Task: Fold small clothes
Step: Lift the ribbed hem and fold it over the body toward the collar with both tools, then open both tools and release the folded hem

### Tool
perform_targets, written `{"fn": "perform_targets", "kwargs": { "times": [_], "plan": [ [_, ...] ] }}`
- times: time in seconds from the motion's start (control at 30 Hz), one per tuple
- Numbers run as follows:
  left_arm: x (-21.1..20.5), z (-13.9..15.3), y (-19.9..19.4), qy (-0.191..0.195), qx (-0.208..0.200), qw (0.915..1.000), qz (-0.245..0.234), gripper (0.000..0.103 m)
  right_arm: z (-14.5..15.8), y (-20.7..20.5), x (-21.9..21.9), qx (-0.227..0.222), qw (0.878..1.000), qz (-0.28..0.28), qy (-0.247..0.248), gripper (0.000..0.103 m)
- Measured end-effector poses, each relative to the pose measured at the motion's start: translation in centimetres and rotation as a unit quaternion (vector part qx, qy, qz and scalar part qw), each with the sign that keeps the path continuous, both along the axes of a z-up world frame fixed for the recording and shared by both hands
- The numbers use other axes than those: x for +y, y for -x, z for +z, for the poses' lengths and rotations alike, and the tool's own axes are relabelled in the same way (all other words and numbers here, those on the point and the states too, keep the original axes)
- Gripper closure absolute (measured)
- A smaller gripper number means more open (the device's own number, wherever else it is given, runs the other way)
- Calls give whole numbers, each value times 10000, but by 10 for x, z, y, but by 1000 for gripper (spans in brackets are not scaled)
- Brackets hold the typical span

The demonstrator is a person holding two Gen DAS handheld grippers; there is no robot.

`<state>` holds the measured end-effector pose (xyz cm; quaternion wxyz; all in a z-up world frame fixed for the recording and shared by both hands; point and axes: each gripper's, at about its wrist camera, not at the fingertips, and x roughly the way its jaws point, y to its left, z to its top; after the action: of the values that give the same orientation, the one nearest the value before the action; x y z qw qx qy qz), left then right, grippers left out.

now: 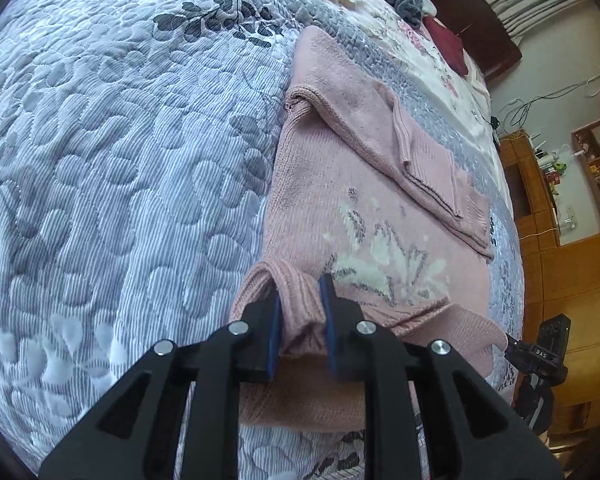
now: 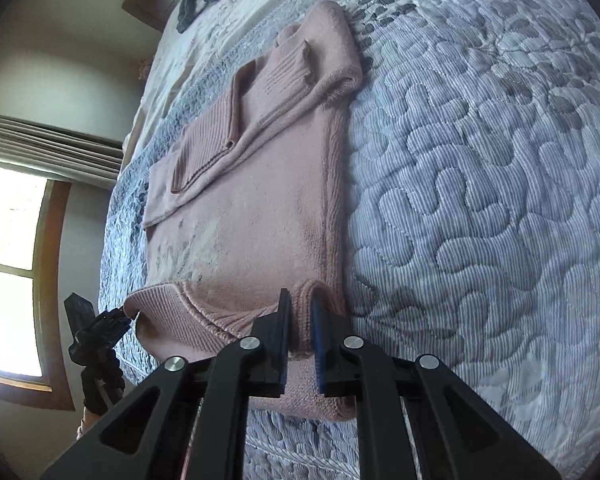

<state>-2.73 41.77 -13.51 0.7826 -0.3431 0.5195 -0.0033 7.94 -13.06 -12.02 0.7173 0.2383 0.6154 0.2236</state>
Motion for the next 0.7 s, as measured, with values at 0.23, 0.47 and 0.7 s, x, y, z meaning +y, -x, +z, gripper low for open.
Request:
{"fn": "perform_targets", "kwargs": {
  "times": [0.23, 0.47, 0.7],
  "plan": [
    [9, -11, -10, 283, 58, 9996, 34, 81, -10, -13, 2, 188, 9997, -85, -100, 91],
    [35, 8, 12, 933, -248, 9938, 548, 55, 15, -7, -23, -155, 9996, -209, 78, 72],
    [20, 43, 9, -64, -467, 9989, -77, 43, 42, -2, 2, -694, 9953, 377, 569, 57]
  ]
}}
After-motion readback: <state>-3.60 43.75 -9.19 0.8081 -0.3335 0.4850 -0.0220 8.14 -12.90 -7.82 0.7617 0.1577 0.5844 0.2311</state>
